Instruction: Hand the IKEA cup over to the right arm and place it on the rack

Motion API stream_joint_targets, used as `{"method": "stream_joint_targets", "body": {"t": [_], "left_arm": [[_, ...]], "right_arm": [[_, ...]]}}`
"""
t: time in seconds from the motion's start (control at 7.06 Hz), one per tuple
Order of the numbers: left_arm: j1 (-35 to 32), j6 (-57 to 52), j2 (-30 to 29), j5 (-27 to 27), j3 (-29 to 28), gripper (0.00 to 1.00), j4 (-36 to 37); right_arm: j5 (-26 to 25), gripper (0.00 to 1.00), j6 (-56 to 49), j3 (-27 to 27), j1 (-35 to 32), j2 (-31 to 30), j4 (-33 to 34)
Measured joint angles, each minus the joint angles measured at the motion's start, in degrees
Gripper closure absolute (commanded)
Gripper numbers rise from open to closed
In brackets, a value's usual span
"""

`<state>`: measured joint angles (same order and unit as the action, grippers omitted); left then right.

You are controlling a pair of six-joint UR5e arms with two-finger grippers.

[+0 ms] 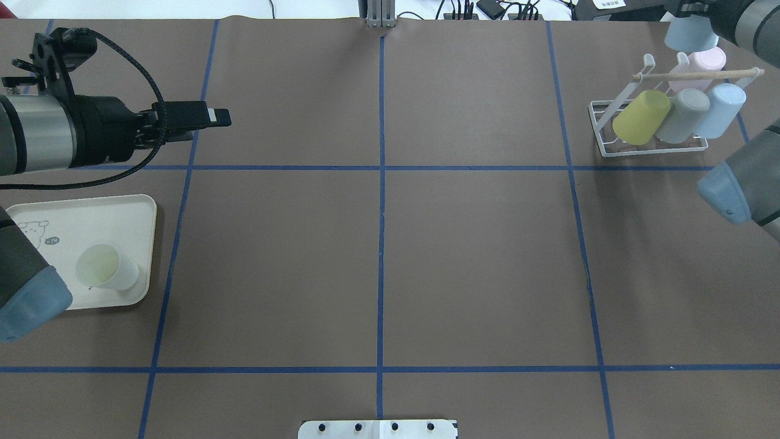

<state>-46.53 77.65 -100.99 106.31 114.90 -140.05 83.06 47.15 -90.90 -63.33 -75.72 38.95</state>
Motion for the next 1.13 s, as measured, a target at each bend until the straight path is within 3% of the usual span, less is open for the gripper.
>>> {"method": "stream_joint_targets", "body": {"t": [0.42, 1.13], "left_arm": [[-0.30, -0.30, 0.70, 0.33, 0.22, 0.00, 0.04], [-0.24, -0.22, 0.71, 0.31, 0.15, 0.00, -0.01]], "right_arm": [[2.12, 1.00, -0.94, 9.57, -2.03, 0.70, -11.53], [5.29, 1.00, -0.67, 15.09, -2.15, 4.12, -12.82]]}}
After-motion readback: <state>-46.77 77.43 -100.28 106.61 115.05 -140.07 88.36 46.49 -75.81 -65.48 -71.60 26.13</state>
